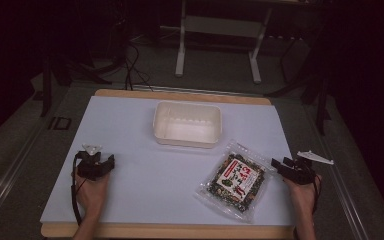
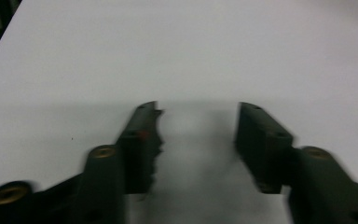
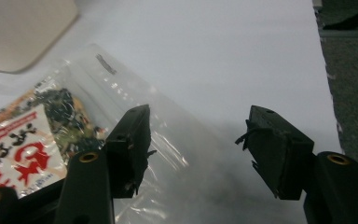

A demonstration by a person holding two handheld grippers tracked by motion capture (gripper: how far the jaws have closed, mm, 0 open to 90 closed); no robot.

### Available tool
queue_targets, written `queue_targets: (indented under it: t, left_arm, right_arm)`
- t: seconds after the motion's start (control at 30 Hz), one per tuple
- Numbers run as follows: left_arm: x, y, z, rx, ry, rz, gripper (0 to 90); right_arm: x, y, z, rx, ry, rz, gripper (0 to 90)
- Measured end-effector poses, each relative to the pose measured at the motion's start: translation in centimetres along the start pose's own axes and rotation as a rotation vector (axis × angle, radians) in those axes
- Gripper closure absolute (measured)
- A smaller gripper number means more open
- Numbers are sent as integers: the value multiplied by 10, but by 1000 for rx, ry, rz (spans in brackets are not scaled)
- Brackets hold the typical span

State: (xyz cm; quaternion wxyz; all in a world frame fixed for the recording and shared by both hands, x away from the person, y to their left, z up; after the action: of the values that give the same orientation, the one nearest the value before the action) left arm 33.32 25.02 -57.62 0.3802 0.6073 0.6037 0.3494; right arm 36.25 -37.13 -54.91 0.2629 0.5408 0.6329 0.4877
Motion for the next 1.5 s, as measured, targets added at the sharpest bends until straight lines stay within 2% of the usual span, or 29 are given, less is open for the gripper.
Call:
queue_targets:
  t: [0.03, 0.07, 0.1, 0.2, 0.37, 0.4, 0.53, 0.73, 0.77, 0.87, 1.0, 1.1, 1.3, 1.33, 1.5]
  left_arm:
    - [0, 0, 0, 0, 0, 0, 520]
    - [2, 1, -3, -23, -33, -38, 520]
    - [2, 2, -3, -28, -47, -48, 525]
    - [2, 1, -3, -24, -57, -48, 538]
    - [-1, 0, -1, -13, -62, -22, 540]
    - [-2, 0, 0, -7, -65, -17, 540]
    - [-3, -1, 0, -3, -67, -5, 530]
    - [-6, -1, 0, 2, -70, 20, 522]
    - [-6, -1, 0, 1, -69, 27, 522]
    - [-7, -1, 0, 2, -67, 34, 517]
    - [-7, -1, 0, 7, -65, 41, 515]
    - [-8, -1, 0, 9, -63, 46, 513]
    - [-8, -2, 1, 12, -61, 53, 509]
    - [-8, -2, 1, 14, -59, 57, 508]
    - [-9, -2, 0, 15, -59, 63, 508]
  right_arm:
    - [0, 0, 0, 0, 0, 0, 388]
    - [0, 2, 0, 0, 8, -2, 383]
    - [-1, 6, 0, 3, 23, -4, 375]
    - [-2, 11, 2, 15, 37, -17, 368]
    - [-6, 16, 8, 50, 63, -35, 356]
    - [-8, 19, 11, 65, 86, -24, 354]
    - [-11, 20, 16, 81, 106, -9, 351]
    - [-15, 10, 27, 125, 149, 26, 357]
    - [-15, 7, 29, 133, 175, 47, 371]
    - [-15, 4, 32, 145, 210, 79, 402]
    - [-10, 2, 35, 176, 273, 81, 472]
    - [-3, 4, 34, 186, 323, 60, 488]
    - [6, 11, 29, 167, 378, 27, 525]
    - [11, 12, 26, 170, 408, 3, 549]
    - [13, 9, 29, 220, 398, -33, 610]
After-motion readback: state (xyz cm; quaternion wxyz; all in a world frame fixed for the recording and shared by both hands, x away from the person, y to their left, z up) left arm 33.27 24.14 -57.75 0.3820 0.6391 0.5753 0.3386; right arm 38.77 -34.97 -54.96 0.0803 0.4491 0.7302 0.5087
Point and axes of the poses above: each handheld gripper's, and its own axes: z roughly forward along the jaws, y roughly out of its top, x roughly to its left, the point moved 4 cm from there along z, roughly forward along the jaws, and after that the axes turned 13 degrees about -x, right-handed, at the moved point
